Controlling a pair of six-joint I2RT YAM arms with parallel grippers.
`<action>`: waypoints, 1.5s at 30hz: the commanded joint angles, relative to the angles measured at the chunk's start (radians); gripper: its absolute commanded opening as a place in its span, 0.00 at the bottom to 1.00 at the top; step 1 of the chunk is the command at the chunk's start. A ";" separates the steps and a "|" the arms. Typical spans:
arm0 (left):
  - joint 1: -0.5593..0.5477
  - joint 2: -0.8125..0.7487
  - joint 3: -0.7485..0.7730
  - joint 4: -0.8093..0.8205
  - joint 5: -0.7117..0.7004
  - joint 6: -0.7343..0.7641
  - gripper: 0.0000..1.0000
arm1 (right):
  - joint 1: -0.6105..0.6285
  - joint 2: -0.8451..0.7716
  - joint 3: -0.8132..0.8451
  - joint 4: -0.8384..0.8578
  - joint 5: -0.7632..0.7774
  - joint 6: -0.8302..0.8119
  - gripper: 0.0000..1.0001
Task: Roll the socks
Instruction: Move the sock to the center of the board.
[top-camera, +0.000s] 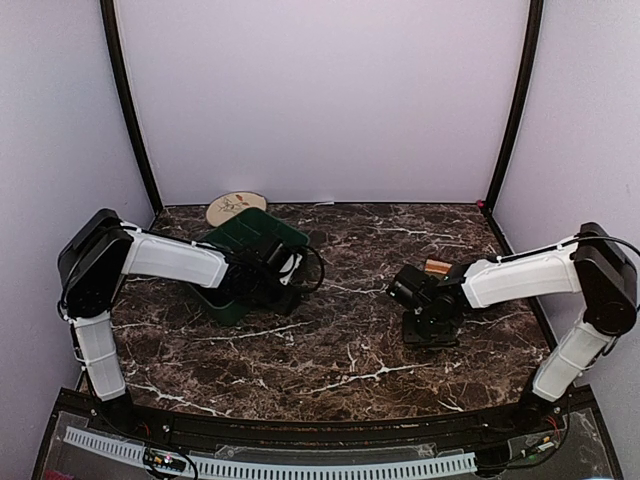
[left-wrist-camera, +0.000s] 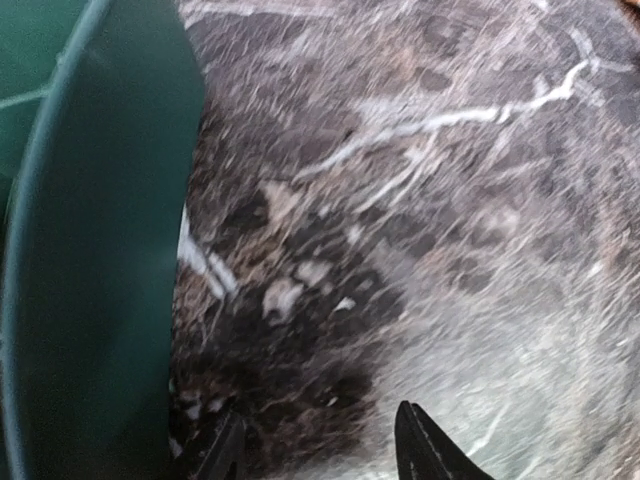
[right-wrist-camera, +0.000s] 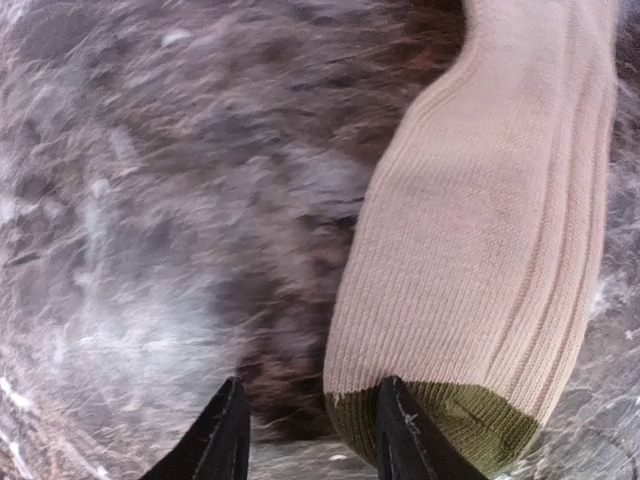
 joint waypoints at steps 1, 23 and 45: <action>0.014 -0.056 -0.032 -0.046 0.034 0.032 0.55 | 0.075 0.094 0.067 0.009 -0.084 0.031 0.37; -0.018 -0.508 -0.216 -0.001 0.125 0.048 0.55 | 0.241 0.556 0.769 0.055 -0.239 -0.114 0.25; -0.136 -0.359 -0.182 0.046 0.282 0.229 0.55 | 0.225 0.004 0.300 -0.012 0.112 0.012 0.59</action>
